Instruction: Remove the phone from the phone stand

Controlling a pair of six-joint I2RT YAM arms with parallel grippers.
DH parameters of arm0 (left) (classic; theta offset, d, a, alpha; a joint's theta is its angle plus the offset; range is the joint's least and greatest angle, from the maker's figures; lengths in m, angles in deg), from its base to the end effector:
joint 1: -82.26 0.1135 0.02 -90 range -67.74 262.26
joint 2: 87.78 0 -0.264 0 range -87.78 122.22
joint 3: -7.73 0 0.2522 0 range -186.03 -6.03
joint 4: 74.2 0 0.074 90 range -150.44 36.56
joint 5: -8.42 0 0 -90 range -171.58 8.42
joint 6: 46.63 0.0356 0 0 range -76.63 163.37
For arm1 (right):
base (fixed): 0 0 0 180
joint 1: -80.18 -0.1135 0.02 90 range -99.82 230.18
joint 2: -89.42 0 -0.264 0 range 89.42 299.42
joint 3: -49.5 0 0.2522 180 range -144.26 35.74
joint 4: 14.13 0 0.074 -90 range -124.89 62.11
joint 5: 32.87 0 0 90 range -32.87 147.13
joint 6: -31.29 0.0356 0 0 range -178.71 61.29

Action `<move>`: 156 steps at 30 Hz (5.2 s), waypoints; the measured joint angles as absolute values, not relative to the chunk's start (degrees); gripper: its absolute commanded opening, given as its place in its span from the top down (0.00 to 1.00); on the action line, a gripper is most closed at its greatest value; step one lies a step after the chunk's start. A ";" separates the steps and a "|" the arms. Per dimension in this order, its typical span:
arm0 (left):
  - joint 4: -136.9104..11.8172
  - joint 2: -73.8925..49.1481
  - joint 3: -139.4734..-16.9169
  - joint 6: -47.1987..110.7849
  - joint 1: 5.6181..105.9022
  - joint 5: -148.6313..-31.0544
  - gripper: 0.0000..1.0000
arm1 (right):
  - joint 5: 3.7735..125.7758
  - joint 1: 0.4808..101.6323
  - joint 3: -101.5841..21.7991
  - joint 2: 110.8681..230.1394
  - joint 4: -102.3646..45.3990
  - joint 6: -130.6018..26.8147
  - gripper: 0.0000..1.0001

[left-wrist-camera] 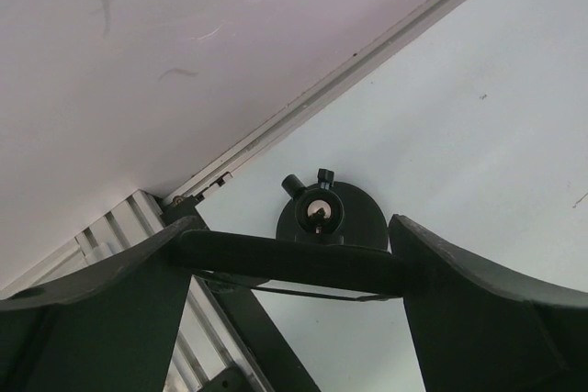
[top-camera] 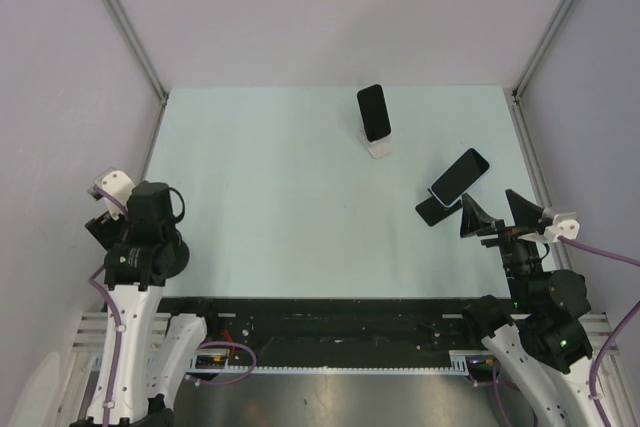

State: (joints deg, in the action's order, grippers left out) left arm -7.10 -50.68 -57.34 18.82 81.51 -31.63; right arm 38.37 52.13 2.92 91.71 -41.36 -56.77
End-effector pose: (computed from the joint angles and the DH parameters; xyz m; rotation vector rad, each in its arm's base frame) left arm 0.1077 0.0258 0.3299 -0.8510 1.8769 0.7048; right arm 0.0404 0.0086 0.3318 -0.0103 1.2930 0.2404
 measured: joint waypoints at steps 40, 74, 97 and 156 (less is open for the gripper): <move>-12.61 -40.45 -64.79 23.89 57.99 -54.95 0.57 | 39.11 52.74 2.92 91.71 -41.38 -57.30 0.00; -35.76 -15.27 -73.12 30.99 41.40 -75.82 0.11 | 51.72 54.05 2.49 98.59 -40.93 -59.79 0.00; -39.82 -24.47 -74.84 36.35 42.27 -76.61 0.00 | 71.09 54.12 -16.66 129.63 -49.84 -54.68 0.00; -49.70 -35.09 -54.36 29.85 51.93 -94.93 0.00 | 85.17 39.10 -17.23 171.53 -19.22 -56.77 0.73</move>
State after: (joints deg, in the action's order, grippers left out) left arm -49.70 -35.09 -54.36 29.85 51.93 -94.93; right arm 85.17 39.10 -17.23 171.53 -19.22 -56.77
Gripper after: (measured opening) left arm 0.996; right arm 0.348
